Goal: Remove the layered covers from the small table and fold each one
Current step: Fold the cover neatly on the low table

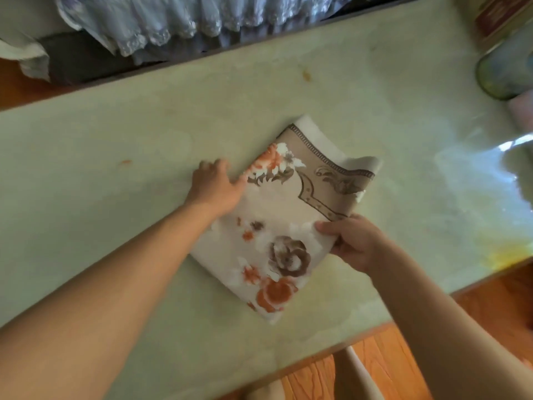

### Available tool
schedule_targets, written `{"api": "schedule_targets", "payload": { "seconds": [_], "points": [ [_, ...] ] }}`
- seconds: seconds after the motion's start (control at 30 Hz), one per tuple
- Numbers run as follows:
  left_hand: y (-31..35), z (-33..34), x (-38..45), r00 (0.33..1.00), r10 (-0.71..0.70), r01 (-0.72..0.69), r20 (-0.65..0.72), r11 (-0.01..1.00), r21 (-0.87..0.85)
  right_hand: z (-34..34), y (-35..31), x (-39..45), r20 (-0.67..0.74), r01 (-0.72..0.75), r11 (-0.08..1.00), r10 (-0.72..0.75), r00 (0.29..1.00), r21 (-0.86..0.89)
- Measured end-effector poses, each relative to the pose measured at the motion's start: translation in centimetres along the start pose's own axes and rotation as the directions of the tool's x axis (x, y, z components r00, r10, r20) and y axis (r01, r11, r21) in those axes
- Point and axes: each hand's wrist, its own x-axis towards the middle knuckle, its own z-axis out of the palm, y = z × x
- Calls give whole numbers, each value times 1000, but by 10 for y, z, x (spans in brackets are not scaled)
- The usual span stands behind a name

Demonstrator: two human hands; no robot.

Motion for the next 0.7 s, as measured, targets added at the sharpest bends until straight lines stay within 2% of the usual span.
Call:
{"api": "schedule_targets", "payload": {
  "seconds": [0.1, 0.17, 0.23, 0.33, 0.37, 0.43, 0.5, 0.53, 0.57, 0.6, 0.63, 0.67, 0.7],
  "points": [
    [-3, 30, -43, 981, -129, 172, 142, 922, -347, -53, -10, -4, 120, -119, 977, 141, 983, -177],
    [-3, 54, -73, 990, -110, 133, 82, 917, -376, -72, -9, -3, 117, -117, 959, 150, 982, -257],
    [4, 79, -99, 995, -59, 33, -79, 956, -291, -79, 2, -3, 50, -33, 966, 47, 998, -255],
    [19, 102, -120, 952, 92, -127, -293, 986, -104, -82, 23, -1, -49, 32, 978, -43, 998, -208],
    [22, 108, -124, 932, 204, -216, -301, 976, -4, -82, 28, 0, -98, 51, 960, -81, 992, -275],
    [22, 112, -126, 860, 472, -443, -193, 879, 178, -83, 32, 2, -217, 84, 843, -232, 948, -531],
    [13, 110, -119, 787, 616, -591, -39, 771, 238, -86, 37, -7, -262, 102, 639, -449, 854, -762],
    [7, 105, -113, 749, 662, -645, 23, 722, 251, -91, 42, -13, -152, 170, 440, -605, 781, -882],
    [3, 97, -106, 705, 704, -696, 79, 667, 265, -98, 48, -16, 77, 263, 153, -715, 695, -952],
    [-2, 88, -98, 657, 741, -742, 136, 606, 285, -108, 56, -16, 345, 348, -149, -714, 610, -925],
    [-5, 78, -90, 607, 772, -780, 186, 536, 323, -122, 62, -13, 562, 424, -375, -631, 534, -824],
    [-7, 68, -83, 553, 802, -809, 224, 453, 375, -134, 67, -9, 686, 473, -497, -529, 500, -728],
    [-8, 60, -76, 494, 831, -832, 256, 366, 418, -144, 68, -6, 738, 494, -550, -459, 494, -673]
  ]
}}
